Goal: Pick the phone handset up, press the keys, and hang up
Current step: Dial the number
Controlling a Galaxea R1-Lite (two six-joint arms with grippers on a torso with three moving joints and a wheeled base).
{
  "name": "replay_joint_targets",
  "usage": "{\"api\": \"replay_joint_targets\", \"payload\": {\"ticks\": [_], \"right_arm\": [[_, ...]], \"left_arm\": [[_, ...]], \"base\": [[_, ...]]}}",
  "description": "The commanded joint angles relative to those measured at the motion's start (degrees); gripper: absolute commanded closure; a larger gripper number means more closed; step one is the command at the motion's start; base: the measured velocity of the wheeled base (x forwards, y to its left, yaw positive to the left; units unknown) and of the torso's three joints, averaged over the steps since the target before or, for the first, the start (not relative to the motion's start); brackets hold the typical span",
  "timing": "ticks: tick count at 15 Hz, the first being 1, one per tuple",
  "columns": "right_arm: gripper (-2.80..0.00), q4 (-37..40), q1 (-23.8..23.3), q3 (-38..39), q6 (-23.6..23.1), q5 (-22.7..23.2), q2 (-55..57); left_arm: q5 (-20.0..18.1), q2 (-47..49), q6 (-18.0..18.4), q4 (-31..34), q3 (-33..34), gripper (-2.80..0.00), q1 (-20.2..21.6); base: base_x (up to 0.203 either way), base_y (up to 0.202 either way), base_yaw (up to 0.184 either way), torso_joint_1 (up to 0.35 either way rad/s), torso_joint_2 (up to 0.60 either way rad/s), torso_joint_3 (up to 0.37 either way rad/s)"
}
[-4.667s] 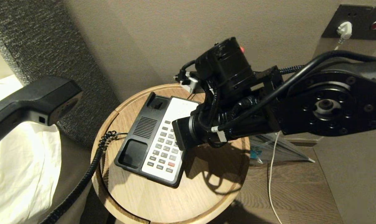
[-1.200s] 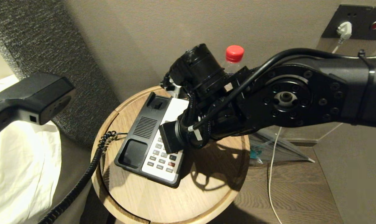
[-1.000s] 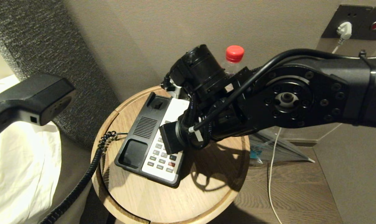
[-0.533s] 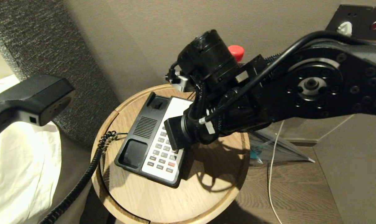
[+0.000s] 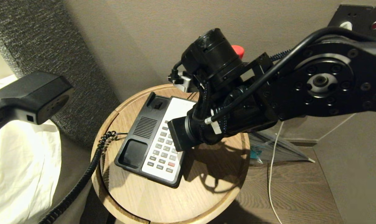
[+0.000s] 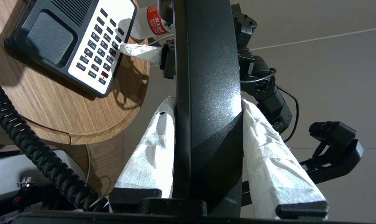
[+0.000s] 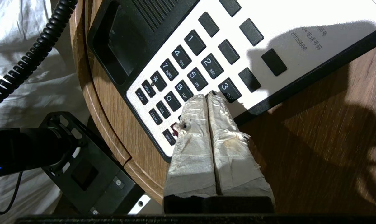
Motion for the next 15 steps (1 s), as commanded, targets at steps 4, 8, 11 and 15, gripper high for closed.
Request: {"api": "replay_joint_targets", "payload": {"ticks": [4, 8, 11, 15], "right_arm": [[0.0, 0.28, -0.07, 0.02, -0.16, -0.12, 0.62], [0.0, 0.28, -0.16, 0.37, -0.16, -0.77, 0.93], [0.0, 0.24, -0.16, 0.37, -0.24, -0.82, 1.25], [0.0, 0.28, -0.33, 0.37, -0.68, -0.82, 1.72]], "left_arm": [[-0.12, 0.01, -0.33, -0.14, 0.39, 0.0, 0.01], [-0.12, -0.25, -0.33, -0.06, 0.49, 0.0, 0.01], [-0.12, -0.17, -0.33, -0.14, 0.48, 0.0, 0.01], [-0.1, -0.25, -0.3, -0.14, 0.57, 0.0, 0.01]], "base": [[0.0, 0.0, 0.0, 0.0, 0.0, 0.0], [0.0, 0.0, 0.0, 0.0, 0.0, 0.0], [0.0, 0.0, 0.0, 0.0, 0.0, 0.0], [0.0, 0.0, 0.0, 0.0, 0.0, 0.0]]}}
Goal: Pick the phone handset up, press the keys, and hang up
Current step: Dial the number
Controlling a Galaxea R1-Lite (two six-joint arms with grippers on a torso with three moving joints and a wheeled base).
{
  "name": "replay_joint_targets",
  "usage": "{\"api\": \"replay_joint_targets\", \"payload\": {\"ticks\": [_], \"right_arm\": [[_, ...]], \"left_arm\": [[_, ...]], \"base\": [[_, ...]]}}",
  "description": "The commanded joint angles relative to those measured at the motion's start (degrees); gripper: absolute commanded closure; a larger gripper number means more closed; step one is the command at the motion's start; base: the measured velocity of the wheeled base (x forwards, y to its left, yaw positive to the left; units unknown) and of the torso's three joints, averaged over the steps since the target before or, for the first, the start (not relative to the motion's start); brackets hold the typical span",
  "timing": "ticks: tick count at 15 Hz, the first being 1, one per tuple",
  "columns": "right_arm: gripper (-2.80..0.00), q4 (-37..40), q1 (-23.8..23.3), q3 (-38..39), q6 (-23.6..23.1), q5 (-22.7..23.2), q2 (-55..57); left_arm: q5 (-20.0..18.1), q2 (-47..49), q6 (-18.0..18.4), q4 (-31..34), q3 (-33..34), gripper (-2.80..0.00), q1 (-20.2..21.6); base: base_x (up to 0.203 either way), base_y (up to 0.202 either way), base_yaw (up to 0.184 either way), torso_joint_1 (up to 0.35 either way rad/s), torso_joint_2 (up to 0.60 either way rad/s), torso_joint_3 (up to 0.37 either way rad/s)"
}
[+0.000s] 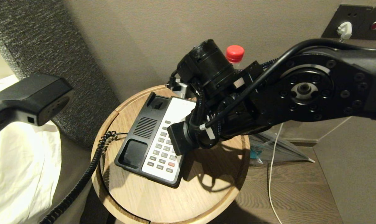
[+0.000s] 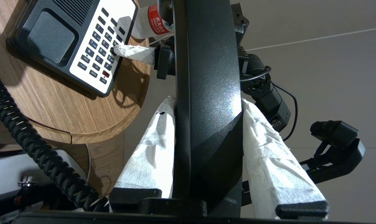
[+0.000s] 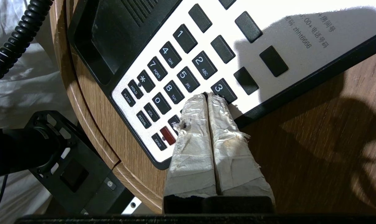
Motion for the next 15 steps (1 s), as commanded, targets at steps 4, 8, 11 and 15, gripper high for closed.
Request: {"api": "replay_joint_targets", "payload": {"ticks": [4, 8, 11, 15], "right_arm": [[0.0, 0.19, -0.48, 0.1, -0.07, -0.03, 0.52], [0.0, 0.19, -0.66, 0.88, -0.07, -0.03, 0.52], [0.0, 0.19, -0.66, 0.7, -0.07, -0.03, 0.34], [0.0, 0.36, -0.53, 0.17, 0.04, 0.06, -1.09]], "left_arm": [[-0.01, 0.1, -0.36, -0.15, 0.07, 0.0, 0.01], [0.0, 0.07, -0.28, -0.06, 0.15, 0.0, 0.01], [-0.08, -0.11, -0.3, 0.12, 0.15, 0.0, 0.01], [-0.08, -0.2, -0.36, 0.22, 0.15, 0.0, 0.01]], "base": [[0.0, 0.0, 0.0, 0.0, 0.0, 0.0], [0.0, 0.0, 0.0, 0.0, 0.0, 0.0], [0.0, 0.0, 0.0, 0.0, 0.0, 0.0], [0.0, 0.0, 0.0, 0.0, 0.0, 0.0]]}}
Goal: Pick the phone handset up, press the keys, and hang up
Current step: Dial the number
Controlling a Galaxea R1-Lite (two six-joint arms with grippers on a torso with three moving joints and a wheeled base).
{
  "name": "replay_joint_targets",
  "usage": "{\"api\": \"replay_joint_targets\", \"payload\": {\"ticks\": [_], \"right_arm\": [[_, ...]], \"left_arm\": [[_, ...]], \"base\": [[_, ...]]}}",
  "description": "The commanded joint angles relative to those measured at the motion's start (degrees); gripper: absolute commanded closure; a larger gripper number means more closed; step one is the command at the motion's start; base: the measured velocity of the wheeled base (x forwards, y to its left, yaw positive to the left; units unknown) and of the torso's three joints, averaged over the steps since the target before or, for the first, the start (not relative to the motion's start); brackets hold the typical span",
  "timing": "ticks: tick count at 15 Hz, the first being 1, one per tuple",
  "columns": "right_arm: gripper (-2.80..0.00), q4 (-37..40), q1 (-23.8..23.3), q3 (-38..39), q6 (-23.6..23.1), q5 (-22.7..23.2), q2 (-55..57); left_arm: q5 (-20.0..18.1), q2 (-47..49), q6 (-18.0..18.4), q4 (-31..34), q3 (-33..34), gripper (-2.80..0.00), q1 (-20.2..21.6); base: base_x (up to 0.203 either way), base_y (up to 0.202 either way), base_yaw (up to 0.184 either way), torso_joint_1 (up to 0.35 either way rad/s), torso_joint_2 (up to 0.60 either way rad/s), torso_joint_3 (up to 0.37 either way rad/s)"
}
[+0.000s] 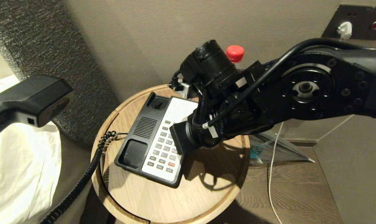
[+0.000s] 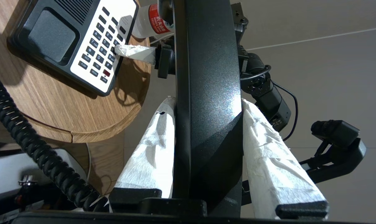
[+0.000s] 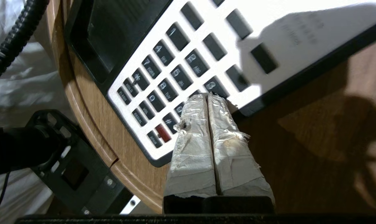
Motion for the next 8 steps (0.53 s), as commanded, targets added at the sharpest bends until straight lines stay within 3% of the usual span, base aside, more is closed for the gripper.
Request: {"api": "replay_joint_targets", "payload": {"ticks": [1, 8], "right_arm": [[0.0, 0.15, 0.24, -0.41, 0.15, 0.12, -1.09], [0.0, 3.3, 1.67, 0.43, 0.35, 0.66, -1.88]], "left_arm": [[0.02, -0.02, -0.32, 0.21, 0.04, 0.0, 0.01], [0.02, -0.02, -0.32, 0.21, 0.13, 0.0, 0.01]], "base": [[0.0, 0.0, 0.0, 0.0, 0.0, 0.0], [0.0, 0.0, 0.0, 0.0, 0.0, 0.0]]}}
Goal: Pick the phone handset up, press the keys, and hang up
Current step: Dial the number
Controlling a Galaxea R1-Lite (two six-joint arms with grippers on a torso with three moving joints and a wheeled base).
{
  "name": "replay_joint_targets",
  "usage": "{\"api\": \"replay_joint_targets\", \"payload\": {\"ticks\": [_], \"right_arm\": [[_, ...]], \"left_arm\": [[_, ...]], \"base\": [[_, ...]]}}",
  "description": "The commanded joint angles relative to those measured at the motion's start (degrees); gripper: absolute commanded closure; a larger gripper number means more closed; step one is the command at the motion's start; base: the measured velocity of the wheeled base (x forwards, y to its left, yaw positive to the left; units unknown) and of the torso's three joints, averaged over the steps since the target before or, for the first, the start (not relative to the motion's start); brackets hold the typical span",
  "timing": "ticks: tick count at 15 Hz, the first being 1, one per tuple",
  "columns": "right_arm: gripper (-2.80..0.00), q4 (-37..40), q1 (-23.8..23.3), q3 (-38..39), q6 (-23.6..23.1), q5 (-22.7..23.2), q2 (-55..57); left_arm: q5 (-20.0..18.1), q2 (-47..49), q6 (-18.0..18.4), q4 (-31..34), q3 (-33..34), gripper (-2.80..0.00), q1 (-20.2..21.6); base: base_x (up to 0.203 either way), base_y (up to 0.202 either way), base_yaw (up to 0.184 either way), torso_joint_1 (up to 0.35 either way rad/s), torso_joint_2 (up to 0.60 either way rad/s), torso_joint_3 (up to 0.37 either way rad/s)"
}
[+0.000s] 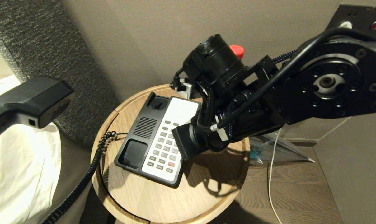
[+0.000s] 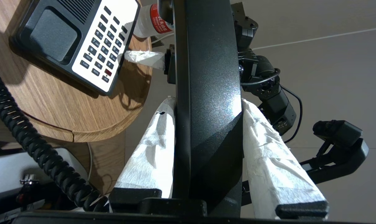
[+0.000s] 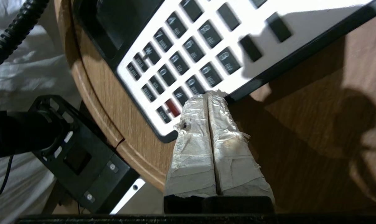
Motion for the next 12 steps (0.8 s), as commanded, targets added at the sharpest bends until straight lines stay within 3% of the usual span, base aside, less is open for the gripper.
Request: {"api": "replay_joint_targets", "payload": {"ticks": [1, 12], "right_arm": [[0.0, 0.29, 0.73, 0.04, 0.09, 0.13, 0.04], [0.0, -0.15, 1.13, 0.06, -0.26, -0.22, 1.67]], "left_arm": [[-0.03, -0.02, -0.34, 0.03, 0.11, 0.0, 0.01], [-0.03, -0.81, -0.25, -0.06, 1.08, 0.0, 0.01]], "base": [[0.0, 0.0, 0.0, 0.0, 0.0, 0.0], [0.0, 0.0, 0.0, 0.0, 0.0, 0.0]]}}
